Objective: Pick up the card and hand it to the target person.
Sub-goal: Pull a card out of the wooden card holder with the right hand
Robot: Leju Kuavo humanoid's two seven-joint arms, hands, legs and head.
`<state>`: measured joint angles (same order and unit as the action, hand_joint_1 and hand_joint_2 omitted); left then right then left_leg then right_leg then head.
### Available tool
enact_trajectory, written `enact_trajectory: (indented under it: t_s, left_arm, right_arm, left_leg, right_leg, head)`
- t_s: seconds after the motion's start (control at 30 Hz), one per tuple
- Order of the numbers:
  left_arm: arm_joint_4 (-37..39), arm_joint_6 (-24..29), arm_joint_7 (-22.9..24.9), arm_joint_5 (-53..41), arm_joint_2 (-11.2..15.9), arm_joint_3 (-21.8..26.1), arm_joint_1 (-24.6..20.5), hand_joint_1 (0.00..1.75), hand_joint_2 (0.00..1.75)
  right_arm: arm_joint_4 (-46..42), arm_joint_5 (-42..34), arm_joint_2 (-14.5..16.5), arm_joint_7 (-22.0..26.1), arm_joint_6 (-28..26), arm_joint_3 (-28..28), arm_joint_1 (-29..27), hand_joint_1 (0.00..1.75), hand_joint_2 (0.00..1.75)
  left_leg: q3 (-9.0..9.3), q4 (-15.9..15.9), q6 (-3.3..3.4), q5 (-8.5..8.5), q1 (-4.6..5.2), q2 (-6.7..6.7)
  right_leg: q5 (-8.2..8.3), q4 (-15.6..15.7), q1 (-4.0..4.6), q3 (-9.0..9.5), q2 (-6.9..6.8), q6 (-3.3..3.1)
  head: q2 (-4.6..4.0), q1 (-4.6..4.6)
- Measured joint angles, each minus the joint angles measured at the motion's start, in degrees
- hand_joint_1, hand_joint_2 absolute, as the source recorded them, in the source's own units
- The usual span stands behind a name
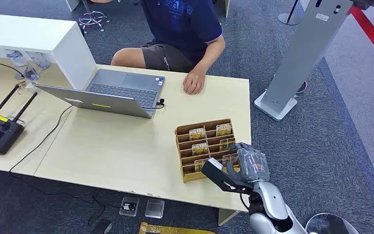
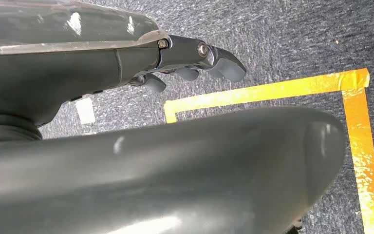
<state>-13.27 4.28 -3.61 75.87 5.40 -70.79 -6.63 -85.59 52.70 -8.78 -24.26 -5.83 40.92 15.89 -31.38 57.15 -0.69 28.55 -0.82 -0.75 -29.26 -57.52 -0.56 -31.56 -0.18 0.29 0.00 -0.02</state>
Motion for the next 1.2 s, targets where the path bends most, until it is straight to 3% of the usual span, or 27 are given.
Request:
enact_trajectory:
  t_s: [1.2]
  left_arm:
    - [0.00, -0.95, 1.01, -0.98, -0.02, -0.04, -0.62, 0.00, 0.00]
  right_arm:
    - [0.20, -1.02, 0.16, -1.97, 1.38, 0.00, -0.63, 0.75, 1.75]
  left_leg:
    - [0.00, 0.00, 0.00, 0.00, 0.00, 0.00]
  right_leg:
    - [0.00, 0.00, 0.00, 0.00, 0.00, 0.00]
  head:
    - [0.00, -0.01]
